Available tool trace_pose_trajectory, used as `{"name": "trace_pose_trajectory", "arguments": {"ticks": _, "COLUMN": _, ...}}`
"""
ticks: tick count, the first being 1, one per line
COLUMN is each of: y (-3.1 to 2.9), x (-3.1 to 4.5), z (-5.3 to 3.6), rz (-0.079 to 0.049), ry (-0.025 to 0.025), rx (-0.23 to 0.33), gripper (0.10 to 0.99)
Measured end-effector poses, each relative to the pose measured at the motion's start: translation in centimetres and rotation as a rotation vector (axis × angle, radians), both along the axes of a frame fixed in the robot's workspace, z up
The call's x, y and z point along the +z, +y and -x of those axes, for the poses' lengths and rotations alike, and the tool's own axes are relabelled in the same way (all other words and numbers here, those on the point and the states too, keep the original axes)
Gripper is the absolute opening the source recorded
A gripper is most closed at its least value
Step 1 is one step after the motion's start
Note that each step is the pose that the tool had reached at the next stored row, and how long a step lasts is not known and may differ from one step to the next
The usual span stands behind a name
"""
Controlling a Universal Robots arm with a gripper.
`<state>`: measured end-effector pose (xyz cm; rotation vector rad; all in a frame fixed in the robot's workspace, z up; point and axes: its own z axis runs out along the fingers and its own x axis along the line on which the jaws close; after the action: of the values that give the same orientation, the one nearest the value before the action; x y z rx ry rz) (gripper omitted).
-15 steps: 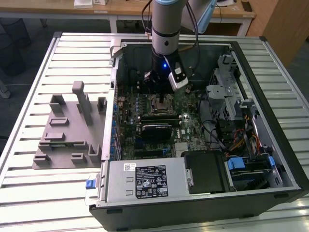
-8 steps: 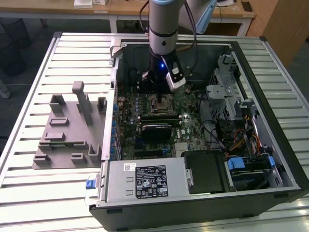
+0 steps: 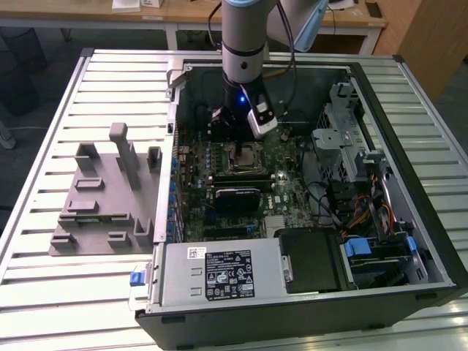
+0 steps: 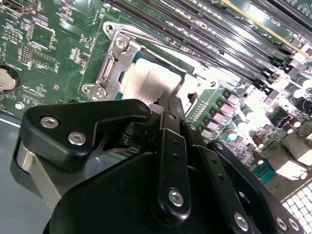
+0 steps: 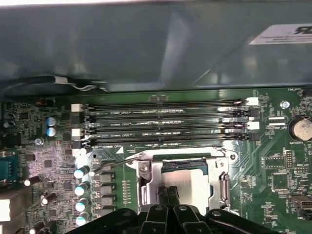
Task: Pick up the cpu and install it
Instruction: 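Close the cpu cover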
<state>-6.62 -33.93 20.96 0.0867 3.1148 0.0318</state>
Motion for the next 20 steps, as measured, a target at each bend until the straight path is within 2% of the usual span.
{"name": "trace_pose_trajectory", "arguments": {"ticks": 7, "y": 0.0, "x": -0.03, "z": 0.86, "rz": 0.0, "ry": 0.0, "rx": 0.0, "gripper": 0.106}}
{"name": "trace_pose_trajectory", "arguments": {"ticks": 11, "y": 0.0, "x": -0.14, "z": 0.92, "rz": -0.001, "ry": 0.0, "rx": 0.007, "gripper": 0.106}}
{"name": "trace_pose_trajectory", "arguments": {"ticks": 16, "y": 0.0, "x": -0.38, "z": 0.94, "rz": -0.005, "ry": 0.0, "rx": 0.041, "gripper": 0.106}}
{"name": "trace_pose_trajectory", "arguments": {"ticks": 20, "y": 0.0, "x": -0.58, "z": 1.24, "rz": -0.005, "ry": 0.0001, "rx": 0.053, "gripper": 0.106}}
